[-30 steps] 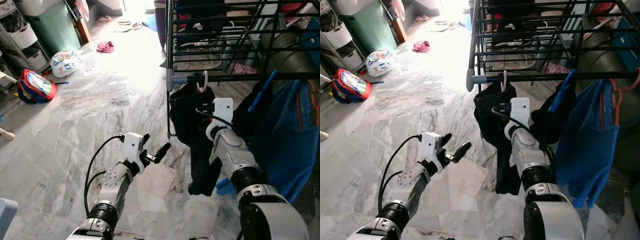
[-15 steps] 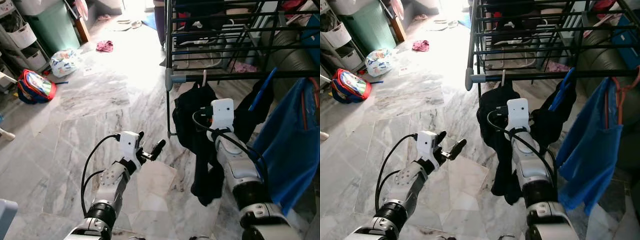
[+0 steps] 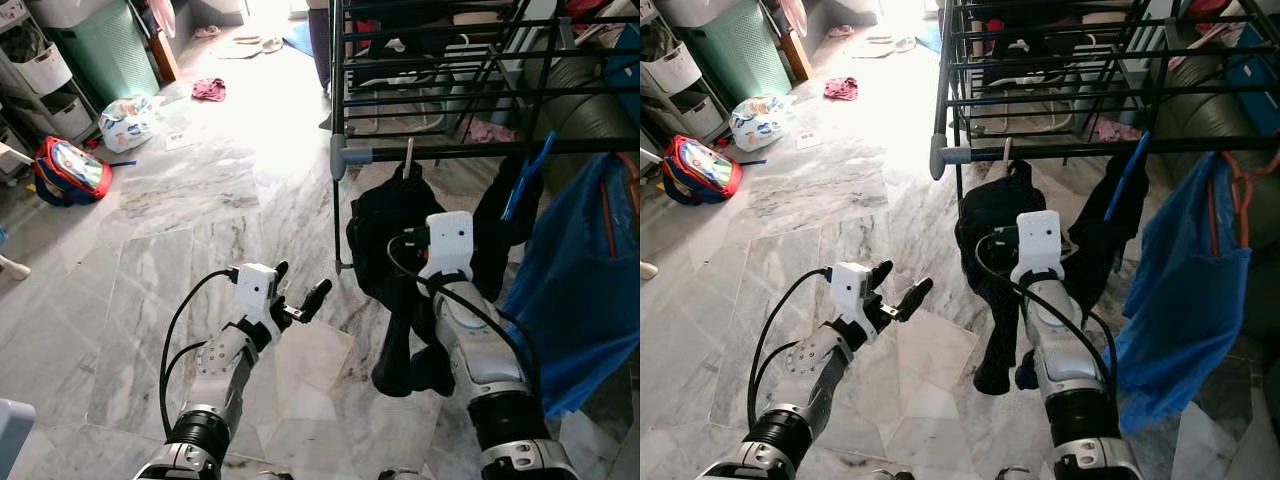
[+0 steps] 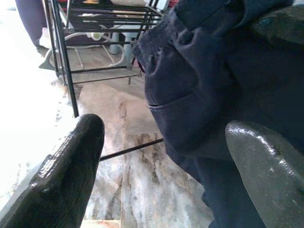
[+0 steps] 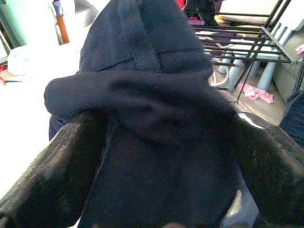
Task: Hang hanger
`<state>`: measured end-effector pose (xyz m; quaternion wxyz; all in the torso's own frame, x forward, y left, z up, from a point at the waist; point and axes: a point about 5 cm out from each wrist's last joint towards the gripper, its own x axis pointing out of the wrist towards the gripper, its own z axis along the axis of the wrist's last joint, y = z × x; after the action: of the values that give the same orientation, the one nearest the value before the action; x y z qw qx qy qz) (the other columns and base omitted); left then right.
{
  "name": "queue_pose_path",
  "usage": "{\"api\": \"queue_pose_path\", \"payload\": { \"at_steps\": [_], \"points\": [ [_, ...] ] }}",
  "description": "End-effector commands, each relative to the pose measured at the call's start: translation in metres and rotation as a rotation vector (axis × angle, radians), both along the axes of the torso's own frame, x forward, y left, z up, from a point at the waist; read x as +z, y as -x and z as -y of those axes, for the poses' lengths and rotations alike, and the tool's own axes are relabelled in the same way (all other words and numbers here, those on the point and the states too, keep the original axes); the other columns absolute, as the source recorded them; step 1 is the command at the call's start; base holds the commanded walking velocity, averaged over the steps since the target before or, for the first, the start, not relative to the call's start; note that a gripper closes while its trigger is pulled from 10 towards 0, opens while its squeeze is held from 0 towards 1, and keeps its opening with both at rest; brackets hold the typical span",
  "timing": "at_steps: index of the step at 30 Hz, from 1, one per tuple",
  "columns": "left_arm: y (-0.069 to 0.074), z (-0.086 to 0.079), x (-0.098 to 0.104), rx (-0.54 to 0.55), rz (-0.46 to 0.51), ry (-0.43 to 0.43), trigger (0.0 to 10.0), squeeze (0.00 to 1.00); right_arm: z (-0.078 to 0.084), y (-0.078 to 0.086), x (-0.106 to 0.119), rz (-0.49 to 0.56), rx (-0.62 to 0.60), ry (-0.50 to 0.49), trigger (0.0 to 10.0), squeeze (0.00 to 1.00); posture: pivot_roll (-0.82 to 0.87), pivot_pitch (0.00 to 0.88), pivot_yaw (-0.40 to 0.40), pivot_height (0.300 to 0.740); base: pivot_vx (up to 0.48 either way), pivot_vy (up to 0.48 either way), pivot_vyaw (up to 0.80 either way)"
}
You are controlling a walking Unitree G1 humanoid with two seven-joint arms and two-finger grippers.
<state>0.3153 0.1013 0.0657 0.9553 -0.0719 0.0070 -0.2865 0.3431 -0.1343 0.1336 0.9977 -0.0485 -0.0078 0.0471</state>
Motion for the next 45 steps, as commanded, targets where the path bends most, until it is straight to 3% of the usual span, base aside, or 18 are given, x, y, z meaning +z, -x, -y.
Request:
{"api": "queue_pose_path", "payload": {
  "at_steps": [1, 16, 27, 34, 45],
  "points": [
    [0.003, -0.002, -0.005, 0.008, -0.018, -0.011, 10.0, 0.0, -0.003, 0.0, -0.002, -0.021, 0.006, -0.014, 10.0, 1.0, -0.07, 0.156, 0.101, 0.74, 0.0, 0.0, 0.0],
    [0.0, 0.0, -0.005, 0.02, -0.031, -0.024, 10.0, 0.0, 0.018, -0.006, -0.001, -0.029, -0.026, 0.04, 10.0, 1.0, -0.07, 0.162, 0.104, 0.74, 0.0, 0.0, 0.0],
    [0.001, 0.001, -0.005, 0.024, -0.034, -0.028, 10.0, 0.0, 0.011, 0.01, 0.007, 0.102, 0.059, 0.002, 10.0, 1.0, -0.08, 0.171, 0.109, 0.74, 0.0, 0.0, 0.0],
    [0.0, 0.003, -0.005, 0.019, -0.037, -0.035, 10.0, 0.0, 0.013, 0.015, 0.006, 0.099, 0.106, 0.104, 10.0, 1.0, -0.09, 0.175, 0.113, 0.74, 0.0, 0.0, 0.0],
    [-0.001, 0.003, -0.007, 0.02, -0.055, -0.069, 10.0, 0.0, 0.014, 0.019, -0.017, -0.075, 0.221, 0.129, 10.0, 1.0, -0.09, 0.174, 0.119, 0.74, 0.0, 0.0, 0.0]
  ]
}}
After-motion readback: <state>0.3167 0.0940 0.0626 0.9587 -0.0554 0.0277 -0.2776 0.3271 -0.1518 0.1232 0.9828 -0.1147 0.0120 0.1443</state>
